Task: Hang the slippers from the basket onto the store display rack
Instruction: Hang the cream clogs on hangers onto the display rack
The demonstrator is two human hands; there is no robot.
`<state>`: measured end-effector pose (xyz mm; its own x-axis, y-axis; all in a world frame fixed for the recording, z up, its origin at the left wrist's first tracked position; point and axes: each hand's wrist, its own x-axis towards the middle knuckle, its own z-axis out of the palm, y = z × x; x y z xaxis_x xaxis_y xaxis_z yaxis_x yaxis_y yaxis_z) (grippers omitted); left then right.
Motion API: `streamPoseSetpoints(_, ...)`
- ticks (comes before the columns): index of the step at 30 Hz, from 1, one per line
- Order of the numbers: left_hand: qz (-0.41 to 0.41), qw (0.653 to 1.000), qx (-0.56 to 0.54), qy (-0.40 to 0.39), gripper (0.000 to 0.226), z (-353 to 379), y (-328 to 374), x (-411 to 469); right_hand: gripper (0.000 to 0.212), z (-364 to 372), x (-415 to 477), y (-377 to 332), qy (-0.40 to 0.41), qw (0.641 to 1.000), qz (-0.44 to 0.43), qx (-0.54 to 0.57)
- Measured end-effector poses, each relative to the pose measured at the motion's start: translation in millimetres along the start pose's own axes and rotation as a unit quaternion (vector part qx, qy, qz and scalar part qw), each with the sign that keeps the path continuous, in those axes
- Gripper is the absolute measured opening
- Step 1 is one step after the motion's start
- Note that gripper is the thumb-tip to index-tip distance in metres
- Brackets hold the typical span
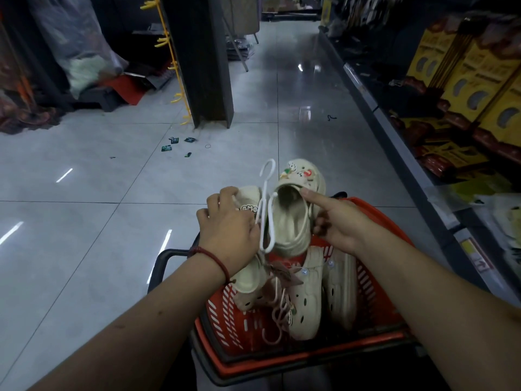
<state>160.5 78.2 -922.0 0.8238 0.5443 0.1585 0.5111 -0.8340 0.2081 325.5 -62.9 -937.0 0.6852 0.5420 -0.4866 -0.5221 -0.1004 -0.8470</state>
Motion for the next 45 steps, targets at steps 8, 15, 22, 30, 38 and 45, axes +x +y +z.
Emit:
streamPoseSetpoints(8,0.053,0.988,0.146,-0.005,0.031,3.2,8.7,-1.0,0.072,12.3,-8.9,-3.8,0.014,0.984,-0.121,-0.130)
streamPoseSetpoints(15,0.021,0.984,0.175,0.016,0.024,-2.7,7.7,3.2,0.074,9.8,-16.7,-8.6,0.001,0.948,-0.136,-0.286)
streamPoseSetpoints(22,0.043,0.982,0.184,0.025,0.032,-3.4,4.9,4.8,0.027,3.9,-26.5,-16.8,-0.077,0.950,-0.115,-0.278)
streamPoseSetpoints(30,0.034,0.979,0.202,-0.004,0.029,-4.7,1.3,3.9,0.046,-2.3,-39.0,-22.3,-0.202,0.903,-0.062,-0.374)
streamPoseSetpoints(38,0.029,0.983,0.166,0.066,0.026,-7.5,-5.8,8.9,0.089,-2.8,-29.7,-6.6,-0.144,0.914,-0.048,-0.376)
streamPoseSetpoints(45,0.077,0.974,0.148,0.155,0.019,-7.6,-3.5,11.0,0.074,19.4,-31.7,-17.5,0.034,0.957,-0.195,-0.212)
